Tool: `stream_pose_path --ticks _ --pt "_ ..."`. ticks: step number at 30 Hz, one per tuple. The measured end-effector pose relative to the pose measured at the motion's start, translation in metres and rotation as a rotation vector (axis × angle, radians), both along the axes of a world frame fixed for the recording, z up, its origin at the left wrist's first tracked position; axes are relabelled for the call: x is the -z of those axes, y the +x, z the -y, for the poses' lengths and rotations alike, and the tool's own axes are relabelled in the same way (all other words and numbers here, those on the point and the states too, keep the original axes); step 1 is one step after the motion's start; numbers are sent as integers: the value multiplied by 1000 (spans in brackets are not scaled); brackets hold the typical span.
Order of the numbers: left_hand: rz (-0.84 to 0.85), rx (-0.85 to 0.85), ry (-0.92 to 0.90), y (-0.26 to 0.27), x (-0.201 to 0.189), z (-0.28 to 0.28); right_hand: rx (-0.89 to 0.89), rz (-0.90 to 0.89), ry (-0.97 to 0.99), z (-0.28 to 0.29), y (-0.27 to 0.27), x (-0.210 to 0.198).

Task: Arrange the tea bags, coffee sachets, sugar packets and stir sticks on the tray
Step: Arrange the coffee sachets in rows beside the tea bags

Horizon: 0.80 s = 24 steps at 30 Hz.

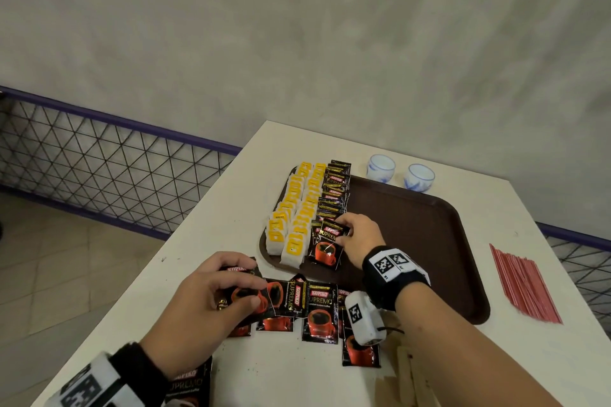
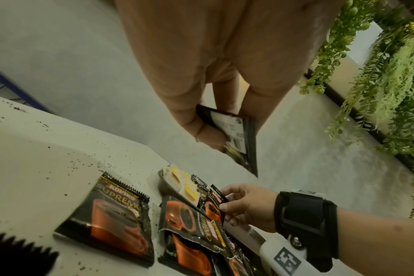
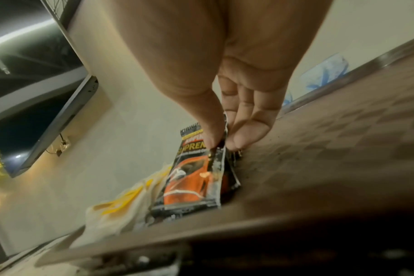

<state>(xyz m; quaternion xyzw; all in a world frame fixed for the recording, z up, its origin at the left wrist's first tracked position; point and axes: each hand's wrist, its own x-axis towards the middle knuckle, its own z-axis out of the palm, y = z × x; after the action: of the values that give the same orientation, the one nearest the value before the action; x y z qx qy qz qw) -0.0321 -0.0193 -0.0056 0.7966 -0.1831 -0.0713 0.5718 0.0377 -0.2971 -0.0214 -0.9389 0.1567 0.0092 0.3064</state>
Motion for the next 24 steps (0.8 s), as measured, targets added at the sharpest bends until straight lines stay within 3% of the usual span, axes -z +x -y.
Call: stream_pose_path --ticks 7,12,24 --pt "-11 4 -6 1 -2 1 41 93 287 9 -3 4" --pt "-14 8 -16 1 -1 2 25 153 356 20 -9 -3" --pt "-13 1 -1 -6 -2 -1 -55 1 200 13 -11 8"
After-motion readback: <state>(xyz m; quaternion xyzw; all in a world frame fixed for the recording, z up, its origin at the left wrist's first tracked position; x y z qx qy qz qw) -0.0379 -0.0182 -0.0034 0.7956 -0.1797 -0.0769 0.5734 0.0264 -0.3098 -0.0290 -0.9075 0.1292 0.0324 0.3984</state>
